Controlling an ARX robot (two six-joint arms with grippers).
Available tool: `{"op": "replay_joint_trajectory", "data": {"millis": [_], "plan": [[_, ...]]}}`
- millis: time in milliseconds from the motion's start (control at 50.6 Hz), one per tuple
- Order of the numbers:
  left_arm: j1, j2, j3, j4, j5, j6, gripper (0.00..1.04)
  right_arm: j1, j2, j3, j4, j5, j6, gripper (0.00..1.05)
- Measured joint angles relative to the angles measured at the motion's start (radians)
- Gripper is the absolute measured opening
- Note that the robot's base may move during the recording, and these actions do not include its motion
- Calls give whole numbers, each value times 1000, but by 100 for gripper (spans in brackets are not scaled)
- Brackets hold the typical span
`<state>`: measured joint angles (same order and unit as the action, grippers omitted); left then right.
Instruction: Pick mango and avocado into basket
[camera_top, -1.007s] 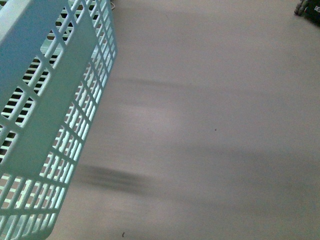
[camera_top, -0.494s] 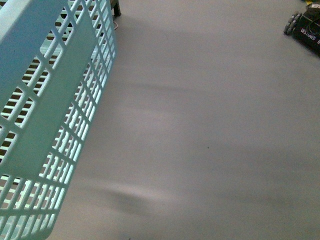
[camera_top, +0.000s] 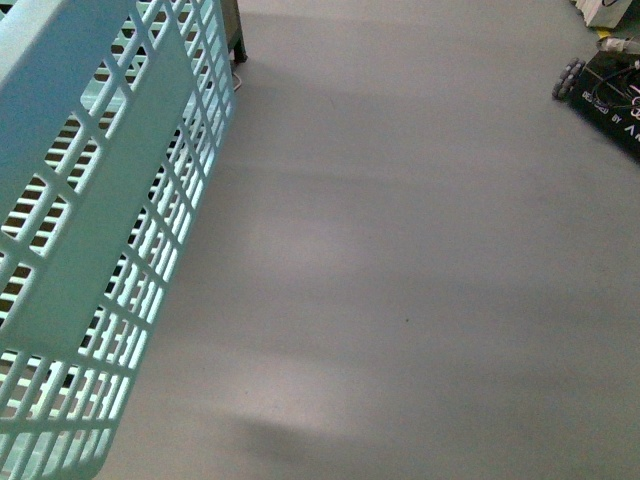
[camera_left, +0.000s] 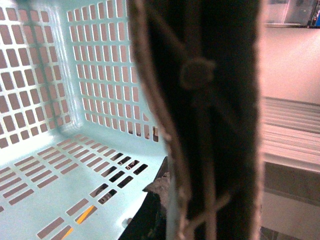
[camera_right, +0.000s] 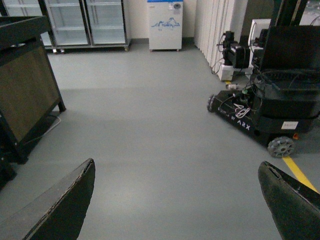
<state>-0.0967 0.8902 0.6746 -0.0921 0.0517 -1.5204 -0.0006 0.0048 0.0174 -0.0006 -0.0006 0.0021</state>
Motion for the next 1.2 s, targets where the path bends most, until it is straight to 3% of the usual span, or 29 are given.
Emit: {"op": "replay_joint_trajectory", "data": {"millis": [1205], "plan": [[-1,0,0,0,0,-8,5,0,1,0,0,3,1,96]]}}
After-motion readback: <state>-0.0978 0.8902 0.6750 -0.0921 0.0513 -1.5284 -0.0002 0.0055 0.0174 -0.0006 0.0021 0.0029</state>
